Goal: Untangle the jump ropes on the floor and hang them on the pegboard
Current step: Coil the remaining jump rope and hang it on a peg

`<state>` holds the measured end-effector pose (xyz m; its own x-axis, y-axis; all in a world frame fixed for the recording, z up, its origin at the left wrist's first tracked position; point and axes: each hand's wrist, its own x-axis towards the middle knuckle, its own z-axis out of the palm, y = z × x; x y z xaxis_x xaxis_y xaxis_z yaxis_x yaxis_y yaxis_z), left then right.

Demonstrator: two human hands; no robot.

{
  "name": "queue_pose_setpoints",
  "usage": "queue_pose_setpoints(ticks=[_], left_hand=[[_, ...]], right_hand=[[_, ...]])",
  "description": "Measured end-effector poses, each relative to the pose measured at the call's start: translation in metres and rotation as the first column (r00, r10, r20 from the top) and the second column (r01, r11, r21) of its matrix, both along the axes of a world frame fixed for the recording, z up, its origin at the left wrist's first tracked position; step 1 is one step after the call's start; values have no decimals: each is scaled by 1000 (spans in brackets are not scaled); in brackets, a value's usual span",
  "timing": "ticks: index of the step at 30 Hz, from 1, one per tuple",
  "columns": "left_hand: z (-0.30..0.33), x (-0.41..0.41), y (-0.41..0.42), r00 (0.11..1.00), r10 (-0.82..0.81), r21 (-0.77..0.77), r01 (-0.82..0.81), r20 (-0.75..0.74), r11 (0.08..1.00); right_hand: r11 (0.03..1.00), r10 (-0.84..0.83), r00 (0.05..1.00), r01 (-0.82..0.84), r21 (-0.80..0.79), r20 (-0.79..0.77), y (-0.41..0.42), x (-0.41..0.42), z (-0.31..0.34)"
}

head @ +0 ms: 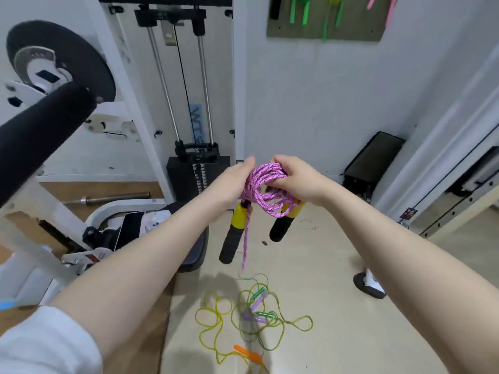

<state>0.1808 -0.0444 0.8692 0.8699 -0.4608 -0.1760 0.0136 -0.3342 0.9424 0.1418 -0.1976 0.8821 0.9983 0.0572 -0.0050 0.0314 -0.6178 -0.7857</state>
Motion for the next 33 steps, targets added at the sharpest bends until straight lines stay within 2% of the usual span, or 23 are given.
queue_pose_setpoints(ticks=[3,6,9,11,14,17,21,23,25,27,29,30,33], left_hand=[[-11,27,3,965,-254,-74,249,-60,966],[-23,62,4,949,-315,-54,314,6,948],[-25,98,-5,969,-246,-88,246,6,965],[-24,120,-23,988,-152,-152,153,19,976],[-20,155,-67,1000,7,-262,2,30,965],[-9,189,-127,999,45,-335,-42,0,941],[13,236,-220,994,102,-276,-89,34,957],[27,261,-269,988,113,-264,-82,106,961],[44,290,-314,962,99,-214,-44,253,976],[59,318,-345,882,72,-29,-67,466,997],[70,342,-365,805,-3,83,-57,593,995],[75,354,-373,802,-41,84,-11,596,996],[85,387,-390,863,-61,13,64,501,998]], right_hand=[[999,-52,998,52,8,27,-11,24,6],[992,-112,993,109,56,47,-20,50,2],[977,-154,987,145,159,45,-36,76,0],[978,-163,985,153,141,60,-52,95,-2],[981,-186,977,190,-35,100,-85,129,-3],[962,-149,983,169,-217,105,-132,172,-2],[959,-120,986,145,-245,116,-214,237,16],[958,-91,988,121,-260,123,-255,267,33],[958,-90,985,126,-257,146,-296,296,52],[956,-82,983,125,-266,167,-332,324,69],[960,-52,980,102,-260,190,-356,349,82],[972,-38,978,84,-221,204,-365,361,86],[1000,-17,966,21,-12,259,-385,393,100]])
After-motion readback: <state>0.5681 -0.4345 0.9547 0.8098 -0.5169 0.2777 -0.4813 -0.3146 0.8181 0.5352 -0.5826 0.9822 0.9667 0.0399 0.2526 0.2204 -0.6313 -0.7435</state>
